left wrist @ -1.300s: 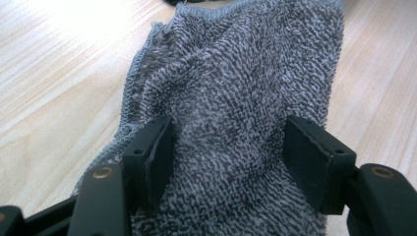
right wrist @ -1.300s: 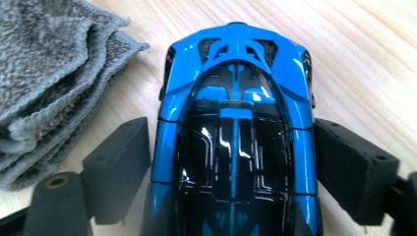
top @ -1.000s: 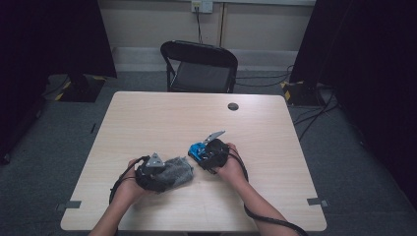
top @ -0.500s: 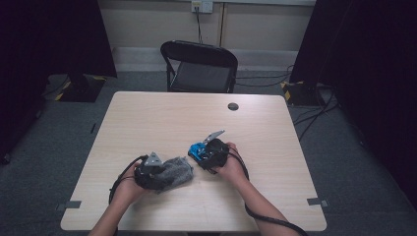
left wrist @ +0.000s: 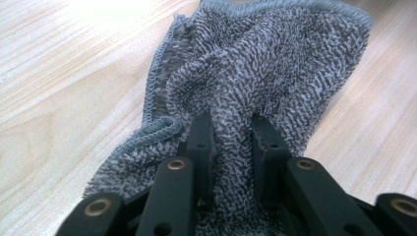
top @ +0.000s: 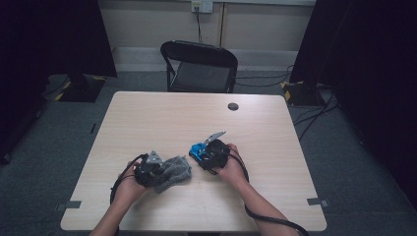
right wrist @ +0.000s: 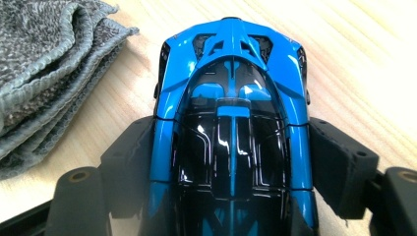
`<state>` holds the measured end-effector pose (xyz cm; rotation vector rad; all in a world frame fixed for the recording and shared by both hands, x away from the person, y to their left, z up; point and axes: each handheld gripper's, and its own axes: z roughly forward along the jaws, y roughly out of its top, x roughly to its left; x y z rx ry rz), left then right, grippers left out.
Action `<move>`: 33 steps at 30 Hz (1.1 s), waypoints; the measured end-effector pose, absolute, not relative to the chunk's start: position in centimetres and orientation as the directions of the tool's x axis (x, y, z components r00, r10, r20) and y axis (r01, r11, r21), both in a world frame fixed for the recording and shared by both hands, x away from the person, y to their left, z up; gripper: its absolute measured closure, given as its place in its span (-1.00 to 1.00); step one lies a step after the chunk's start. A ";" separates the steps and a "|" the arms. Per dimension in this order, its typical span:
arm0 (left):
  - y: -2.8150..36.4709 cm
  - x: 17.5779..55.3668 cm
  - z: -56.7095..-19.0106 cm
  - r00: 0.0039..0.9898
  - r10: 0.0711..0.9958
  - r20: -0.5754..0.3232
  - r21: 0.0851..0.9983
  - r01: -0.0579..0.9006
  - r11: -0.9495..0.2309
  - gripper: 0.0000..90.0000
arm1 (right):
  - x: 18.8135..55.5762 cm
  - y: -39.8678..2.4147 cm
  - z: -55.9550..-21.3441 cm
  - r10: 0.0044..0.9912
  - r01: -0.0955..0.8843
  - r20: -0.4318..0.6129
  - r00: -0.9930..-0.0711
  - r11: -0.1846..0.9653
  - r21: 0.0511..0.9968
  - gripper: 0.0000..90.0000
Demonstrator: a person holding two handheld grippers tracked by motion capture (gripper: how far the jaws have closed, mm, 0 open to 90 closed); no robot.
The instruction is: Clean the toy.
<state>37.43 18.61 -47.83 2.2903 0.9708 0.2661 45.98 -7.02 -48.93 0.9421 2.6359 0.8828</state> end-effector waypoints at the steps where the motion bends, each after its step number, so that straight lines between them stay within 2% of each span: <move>1: 18.5 37.4 -47.8 0.702 0.710 -0.056 0.617 0.583 -0.528 0.67 | 46.0 -7.0 -48.9 0.632 0.508 0.007 -0.775 0.618 0.600 -0.42; 7: 19.0 37.8 -47.5 0.669 0.732 -0.126 0.620 0.629 -0.468 0.69 | 45.9 -7.2 -48.9 0.636 0.513 0.018 -0.771 0.604 0.610 -0.42; 10: 19.3 37.9 -47.3 0.660 0.744 -0.103 0.624 0.625 -0.468 0.69 | 45.9 -7.5 -48.9 0.633 0.514 0.033 -0.773 0.595 0.618 -0.42; 22: 20.5 39.0 -46.0 0.587 0.800 -0.127 0.687 0.634 -0.356 0.70 | 45.2 -8.5 -47.9 0.601 0.490 0.037 -0.798 0.612 0.621 -0.38; 25: 20.7 39.4 -45.9 0.563 0.815 -0.136 0.696 0.640 -0.326 0.70 | 44.8 -8.6 -47.1 0.582 0.465 0.012 -0.813 0.637 0.615 -0.38; 33: 20.5 39.5 -46.5 0.571 0.813 -0.117 0.684 0.640 -0.351 0.69 | 45.4 -8.5 -48.3 0.592 0.501 0.039 -0.805 0.643 0.580 -0.39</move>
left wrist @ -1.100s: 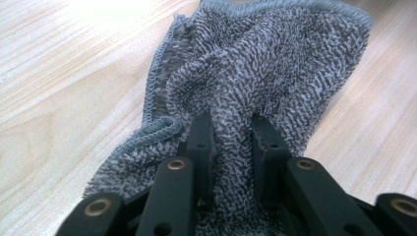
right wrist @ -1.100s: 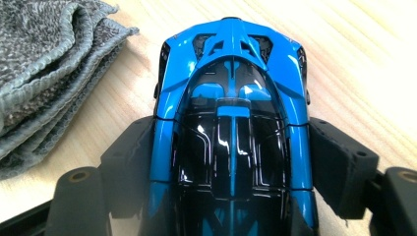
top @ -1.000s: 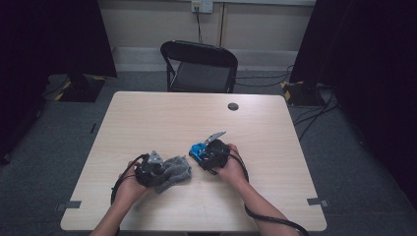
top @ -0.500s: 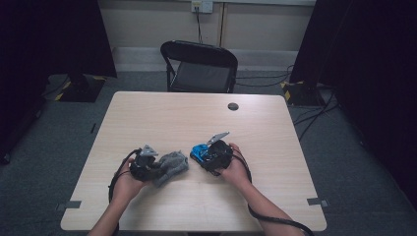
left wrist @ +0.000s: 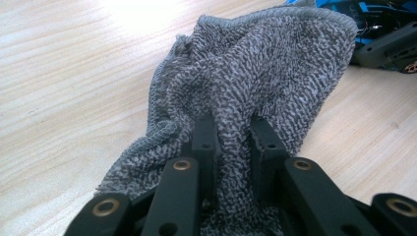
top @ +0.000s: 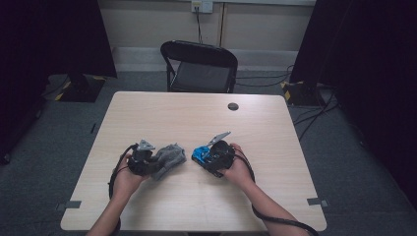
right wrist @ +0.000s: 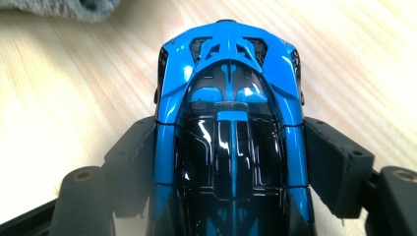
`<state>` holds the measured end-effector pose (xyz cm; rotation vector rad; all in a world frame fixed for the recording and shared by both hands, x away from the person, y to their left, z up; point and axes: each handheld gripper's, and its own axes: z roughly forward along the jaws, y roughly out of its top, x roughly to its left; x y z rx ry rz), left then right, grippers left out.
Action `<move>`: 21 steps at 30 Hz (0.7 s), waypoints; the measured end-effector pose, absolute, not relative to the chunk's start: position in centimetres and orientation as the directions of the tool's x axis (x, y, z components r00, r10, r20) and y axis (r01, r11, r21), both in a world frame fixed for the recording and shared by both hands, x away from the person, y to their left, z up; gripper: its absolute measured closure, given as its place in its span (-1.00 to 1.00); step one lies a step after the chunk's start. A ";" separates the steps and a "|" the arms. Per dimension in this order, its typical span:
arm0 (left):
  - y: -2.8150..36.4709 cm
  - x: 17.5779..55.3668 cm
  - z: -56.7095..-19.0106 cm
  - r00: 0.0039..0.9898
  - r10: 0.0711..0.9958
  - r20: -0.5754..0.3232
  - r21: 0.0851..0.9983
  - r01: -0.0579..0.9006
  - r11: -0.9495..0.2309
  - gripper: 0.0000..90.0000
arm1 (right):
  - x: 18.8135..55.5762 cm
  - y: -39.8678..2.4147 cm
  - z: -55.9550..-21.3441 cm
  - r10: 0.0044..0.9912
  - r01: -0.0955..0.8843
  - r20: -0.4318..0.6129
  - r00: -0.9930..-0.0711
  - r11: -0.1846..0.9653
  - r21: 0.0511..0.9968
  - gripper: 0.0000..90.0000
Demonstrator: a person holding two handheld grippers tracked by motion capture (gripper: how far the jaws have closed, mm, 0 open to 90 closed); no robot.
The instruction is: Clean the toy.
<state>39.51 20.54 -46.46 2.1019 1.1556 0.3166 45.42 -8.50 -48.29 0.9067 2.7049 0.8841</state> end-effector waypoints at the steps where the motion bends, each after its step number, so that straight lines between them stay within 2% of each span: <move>1: 20.5 39.5 -46.6 0.572 0.813 -0.111 0.685 0.636 -0.354 0.69 | 45.4 -8.5 -48.3 0.588 0.496 0.034 -0.808 0.648 0.578 -0.39; 7: 20.1 39.6 -47.6 0.596 0.800 -0.071 0.664 0.627 -0.408 0.64 | 45.7 -8.4 -48.2 0.535 0.451 0.008 -0.845 0.705 0.547 -0.49; 13: 20.1 39.6 -47.7 0.602 0.796 -0.066 0.666 0.620 -0.414 0.60 | 45.5 -9.1 -48.5 0.484 0.409 -0.005 -0.875 0.745 0.527 -0.62; 21: 20.1 39.6 -47.7 0.609 0.791 -0.056 0.668 0.612 -0.423 0.59 | 45.6 -9.6 -48.5 0.482 0.415 0.012 -0.876 0.741 0.528 -0.65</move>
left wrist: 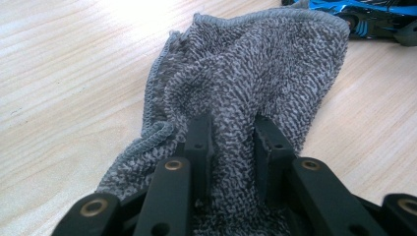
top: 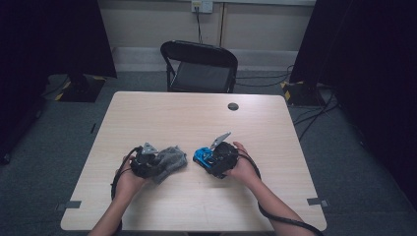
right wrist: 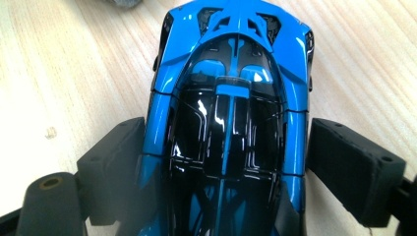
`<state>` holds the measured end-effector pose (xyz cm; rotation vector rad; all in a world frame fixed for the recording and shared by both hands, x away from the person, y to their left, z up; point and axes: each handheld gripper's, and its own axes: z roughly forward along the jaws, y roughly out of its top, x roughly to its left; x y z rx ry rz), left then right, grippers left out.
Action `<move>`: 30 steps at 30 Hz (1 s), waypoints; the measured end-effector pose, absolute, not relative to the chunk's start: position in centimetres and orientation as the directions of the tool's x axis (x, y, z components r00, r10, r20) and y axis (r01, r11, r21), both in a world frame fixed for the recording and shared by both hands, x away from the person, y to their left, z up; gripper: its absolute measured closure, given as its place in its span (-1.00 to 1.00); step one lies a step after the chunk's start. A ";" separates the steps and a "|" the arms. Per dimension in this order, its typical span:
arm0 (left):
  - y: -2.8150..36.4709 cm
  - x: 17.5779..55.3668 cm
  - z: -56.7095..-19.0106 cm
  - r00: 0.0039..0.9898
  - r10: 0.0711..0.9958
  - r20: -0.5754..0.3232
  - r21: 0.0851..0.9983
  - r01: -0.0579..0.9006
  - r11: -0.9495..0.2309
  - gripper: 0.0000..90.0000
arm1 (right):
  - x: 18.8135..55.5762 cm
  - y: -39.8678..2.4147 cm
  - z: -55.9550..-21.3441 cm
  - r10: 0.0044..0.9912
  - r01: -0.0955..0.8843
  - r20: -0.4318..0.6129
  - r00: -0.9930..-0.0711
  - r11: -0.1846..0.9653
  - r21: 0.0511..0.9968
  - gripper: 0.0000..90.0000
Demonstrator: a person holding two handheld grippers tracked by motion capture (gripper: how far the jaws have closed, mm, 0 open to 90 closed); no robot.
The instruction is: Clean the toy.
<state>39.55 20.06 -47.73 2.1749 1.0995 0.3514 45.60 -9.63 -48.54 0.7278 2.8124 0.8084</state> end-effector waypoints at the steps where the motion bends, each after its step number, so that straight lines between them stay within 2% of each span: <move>1: 20.1 39.6 -47.7 0.614 0.788 -0.050 0.667 0.607 -0.431 0.58 | 45.6 -9.7 -48.5 0.481 0.413 0.010 -0.876 0.742 0.528 -0.65; 12: 20.0 39.5 -47.8 0.615 0.787 -0.047 0.671 0.603 -0.431 0.56 | 45.5 -9.9 -48.7 0.467 0.394 0.009 -0.884 0.736 0.551 -0.67; 16: 20.0 39.6 -47.9 0.614 0.787 -0.051 0.671 0.605 -0.428 0.55 | 45.9 -9.5 -48.6 0.471 0.406 0.006 -0.882 0.752 0.519 -0.71; 20: 20.1 39.6 -47.9 0.616 0.786 -0.057 0.672 0.606 -0.426 0.54 | 46.0 -9.1 -48.4 0.482 0.414 0.018 -0.876 0.731 0.542 -0.60; 22: 20.1 39.6 -47.9 0.616 0.786 -0.058 0.672 0.607 -0.425 0.54 | 46.1 -8.8 -48.6 0.475 0.403 0.004 -0.880 0.744 0.533 -0.66; 27: 20.1 39.6 -48.0 0.616 0.786 -0.055 0.672 0.605 -0.427 0.54 | 46.1 -9.0 -48.7 0.455 0.378 0.007 -0.891 0.730 0.570 -0.51; 30: 20.0 39.6 -47.9 0.613 0.788 -0.054 0.671 0.607 -0.425 0.54 | 45.8 -8.9 -48.8 0.495 0.408 0.012 -0.869 0.702 0.584 -0.43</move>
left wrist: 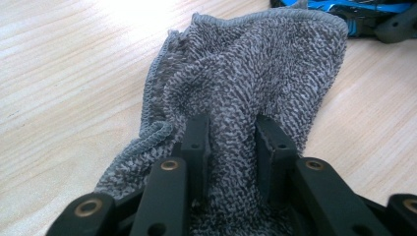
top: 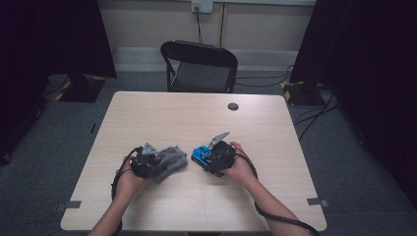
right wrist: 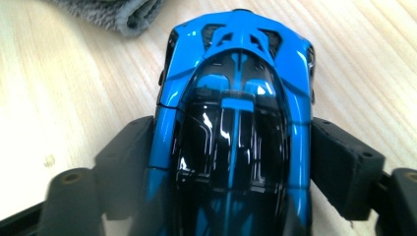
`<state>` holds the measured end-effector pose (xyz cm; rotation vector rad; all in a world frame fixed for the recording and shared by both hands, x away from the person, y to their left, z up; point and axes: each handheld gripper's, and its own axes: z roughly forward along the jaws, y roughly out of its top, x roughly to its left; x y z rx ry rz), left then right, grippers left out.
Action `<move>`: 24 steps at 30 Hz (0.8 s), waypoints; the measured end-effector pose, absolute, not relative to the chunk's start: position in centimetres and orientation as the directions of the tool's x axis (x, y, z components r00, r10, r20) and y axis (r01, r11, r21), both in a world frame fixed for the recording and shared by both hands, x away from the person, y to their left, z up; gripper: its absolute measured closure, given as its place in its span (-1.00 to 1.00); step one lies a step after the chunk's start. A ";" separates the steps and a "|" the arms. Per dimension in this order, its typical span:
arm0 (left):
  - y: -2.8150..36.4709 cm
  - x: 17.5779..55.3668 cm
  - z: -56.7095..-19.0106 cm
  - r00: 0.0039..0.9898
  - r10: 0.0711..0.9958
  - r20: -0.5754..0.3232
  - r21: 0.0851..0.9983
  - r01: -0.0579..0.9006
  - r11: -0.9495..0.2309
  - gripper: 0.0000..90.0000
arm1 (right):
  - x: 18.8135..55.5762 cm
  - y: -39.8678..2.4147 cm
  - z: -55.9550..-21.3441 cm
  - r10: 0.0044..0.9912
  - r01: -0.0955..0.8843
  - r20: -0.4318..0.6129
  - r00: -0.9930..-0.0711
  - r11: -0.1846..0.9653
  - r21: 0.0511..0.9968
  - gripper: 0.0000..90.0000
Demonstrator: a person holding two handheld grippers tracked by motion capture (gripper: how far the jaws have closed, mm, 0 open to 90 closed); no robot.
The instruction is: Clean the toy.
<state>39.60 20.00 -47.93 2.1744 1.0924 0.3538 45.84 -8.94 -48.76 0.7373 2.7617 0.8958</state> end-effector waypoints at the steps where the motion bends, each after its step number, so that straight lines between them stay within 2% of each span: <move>1: 20.0 39.6 -48.0 0.611 0.790 -0.058 0.674 0.607 -0.420 0.54 | 45.7 -8.9 -48.8 0.505 0.414 0.010 -0.863 0.695 0.589 -0.43; 15: 20.0 39.7 -47.3 0.596 0.799 -0.075 0.692 0.608 -0.389 0.58 | 45.5 -9.6 -48.1 0.533 0.458 0.076 -0.843 0.636 0.621 -0.41; 21: 20.0 40.0 -46.4 0.575 0.815 -0.070 0.696 0.613 -0.373 0.69 | 45.0 -10.1 -47.1 0.512 0.435 0.067 -0.856 0.645 0.628 -0.36; 24: 20.1 40.6 -46.5 0.548 0.831 -0.096 0.690 0.638 -0.342 0.69 | 44.7 -9.9 -47.0 0.505 0.422 0.041 -0.862 0.672 0.609 -0.36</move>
